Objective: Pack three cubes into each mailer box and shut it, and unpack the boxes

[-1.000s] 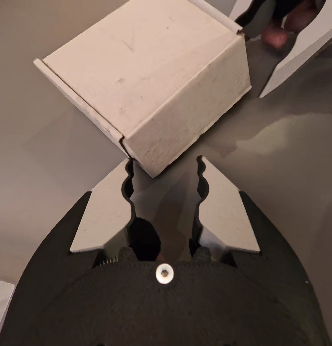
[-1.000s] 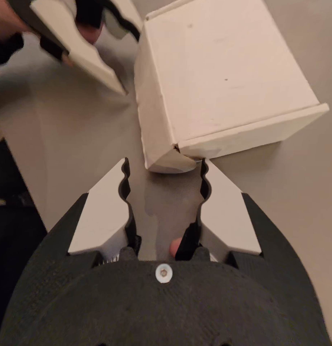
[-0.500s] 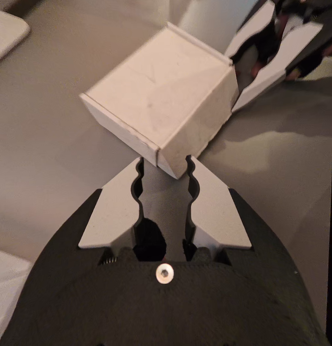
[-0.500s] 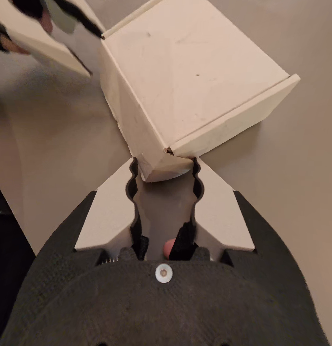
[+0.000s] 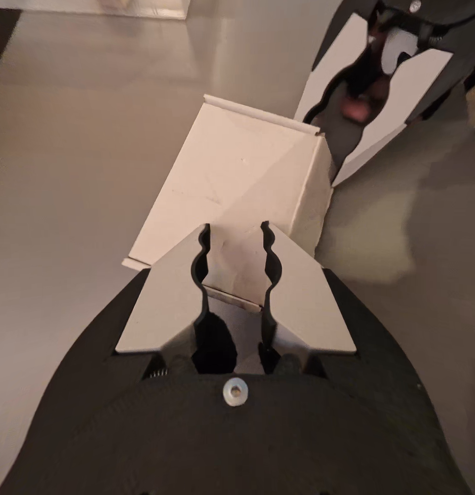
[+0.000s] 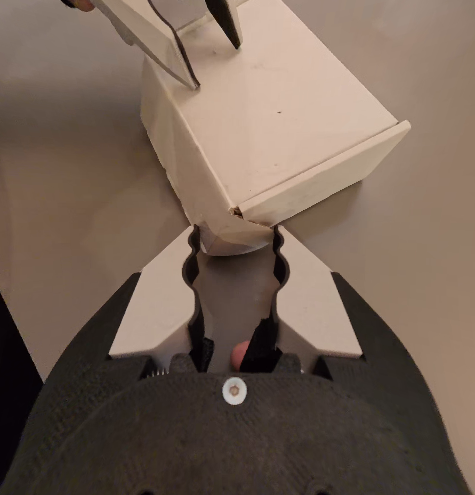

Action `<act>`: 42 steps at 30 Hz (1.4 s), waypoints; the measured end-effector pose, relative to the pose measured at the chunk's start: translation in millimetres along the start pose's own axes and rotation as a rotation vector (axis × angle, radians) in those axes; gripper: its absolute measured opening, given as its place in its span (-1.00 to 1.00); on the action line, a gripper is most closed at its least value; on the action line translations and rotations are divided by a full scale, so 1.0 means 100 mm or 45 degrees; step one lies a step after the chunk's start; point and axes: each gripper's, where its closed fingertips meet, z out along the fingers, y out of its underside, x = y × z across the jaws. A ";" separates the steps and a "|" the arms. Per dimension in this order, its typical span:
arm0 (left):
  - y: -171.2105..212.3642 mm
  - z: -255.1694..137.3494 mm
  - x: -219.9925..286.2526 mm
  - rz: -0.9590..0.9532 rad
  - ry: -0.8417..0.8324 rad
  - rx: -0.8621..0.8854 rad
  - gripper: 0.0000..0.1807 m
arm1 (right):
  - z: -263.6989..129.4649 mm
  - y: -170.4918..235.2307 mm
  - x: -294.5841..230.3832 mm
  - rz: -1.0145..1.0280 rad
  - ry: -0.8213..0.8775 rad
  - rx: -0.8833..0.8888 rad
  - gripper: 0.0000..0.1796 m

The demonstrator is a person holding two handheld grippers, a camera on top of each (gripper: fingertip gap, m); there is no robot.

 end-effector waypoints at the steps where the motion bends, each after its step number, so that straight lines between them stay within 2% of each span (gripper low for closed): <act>1: -0.01 0.01 0.00 0.012 -0.013 0.029 -0.57 | -0.01 0.01 -0.01 0.011 0.003 0.001 -0.40; 6: -0.01 0.04 -0.02 -0.061 -0.033 0.044 -0.58 | 0.02 0.03 -0.09 0.096 0.072 0.017 -0.21; 9: -0.01 0.04 -0.06 -0.065 -0.081 0.047 -0.66 | 0.06 0.05 -0.15 0.074 0.110 -0.012 -0.22; 20: -0.02 0.05 -0.06 -0.079 -0.101 0.055 -0.68 | 0.04 0.07 -0.22 0.118 0.054 -0.044 -0.27; 23: -0.02 0.04 -0.06 -0.072 -0.103 0.049 -0.68 | 0.01 0.11 -0.19 0.054 0.093 -0.091 -0.30; 25: -0.02 0.03 -0.06 -0.060 -0.116 0.028 -0.69 | -0.09 0.13 -0.14 0.075 0.117 -0.097 -0.25; 29: -0.02 0.04 -0.06 -0.063 -0.116 0.030 -0.69 | -0.23 0.06 -0.18 0.117 0.089 -0.041 -0.25; 34: -0.02 0.04 -0.06 -0.071 -0.124 0.040 -0.69 | -0.09 -0.05 -0.23 0.209 0.031 0.051 -0.35; 42: -0.02 0.04 -0.05 -0.085 -0.118 0.048 -0.72 | -0.08 -0.06 -0.28 0.258 0.029 0.074 -0.35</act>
